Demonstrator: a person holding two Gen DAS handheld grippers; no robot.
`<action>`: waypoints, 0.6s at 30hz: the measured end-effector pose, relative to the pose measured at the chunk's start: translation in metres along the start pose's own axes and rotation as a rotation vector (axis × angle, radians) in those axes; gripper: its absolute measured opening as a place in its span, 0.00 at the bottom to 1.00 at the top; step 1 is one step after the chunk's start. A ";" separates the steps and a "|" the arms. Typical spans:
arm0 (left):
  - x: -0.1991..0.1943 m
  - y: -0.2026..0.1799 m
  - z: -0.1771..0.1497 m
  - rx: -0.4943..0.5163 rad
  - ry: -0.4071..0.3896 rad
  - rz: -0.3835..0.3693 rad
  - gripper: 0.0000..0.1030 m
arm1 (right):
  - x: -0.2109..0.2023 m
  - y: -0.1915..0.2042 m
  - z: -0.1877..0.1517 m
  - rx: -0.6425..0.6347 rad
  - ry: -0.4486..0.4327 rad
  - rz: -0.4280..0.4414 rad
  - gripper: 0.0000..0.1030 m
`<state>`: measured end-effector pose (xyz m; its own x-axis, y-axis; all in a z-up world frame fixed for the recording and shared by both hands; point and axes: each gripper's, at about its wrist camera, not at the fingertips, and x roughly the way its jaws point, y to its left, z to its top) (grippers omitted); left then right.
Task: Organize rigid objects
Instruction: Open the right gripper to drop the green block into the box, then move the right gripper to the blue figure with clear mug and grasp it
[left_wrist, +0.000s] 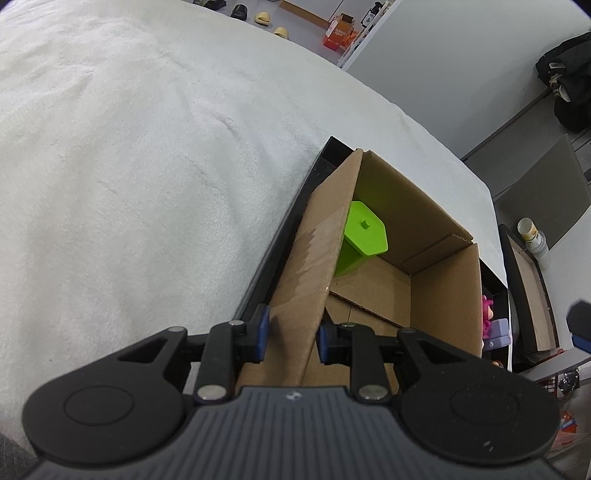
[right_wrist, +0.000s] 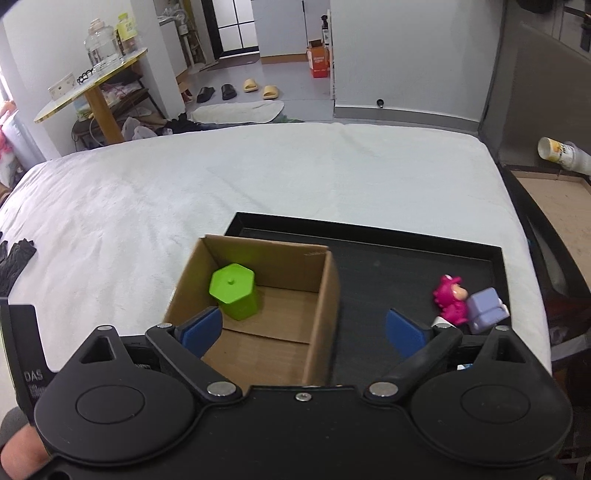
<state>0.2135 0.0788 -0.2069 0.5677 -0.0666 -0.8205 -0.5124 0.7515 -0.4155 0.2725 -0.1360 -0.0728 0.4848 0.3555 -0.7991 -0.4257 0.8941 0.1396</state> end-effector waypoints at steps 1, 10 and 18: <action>0.000 -0.001 0.000 0.002 -0.001 0.004 0.24 | -0.001 -0.003 -0.002 0.002 0.000 -0.001 0.94; 0.002 -0.004 -0.001 0.011 0.000 0.039 0.23 | -0.010 -0.041 -0.016 0.051 -0.005 -0.013 0.95; 0.005 -0.010 -0.003 0.017 -0.002 0.064 0.23 | -0.009 -0.066 -0.024 0.055 0.005 -0.011 0.95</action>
<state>0.2195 0.0694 -0.2075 0.5350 -0.0166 -0.8447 -0.5372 0.7650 -0.3553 0.2776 -0.2053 -0.0888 0.4858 0.3441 -0.8035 -0.3771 0.9118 0.1625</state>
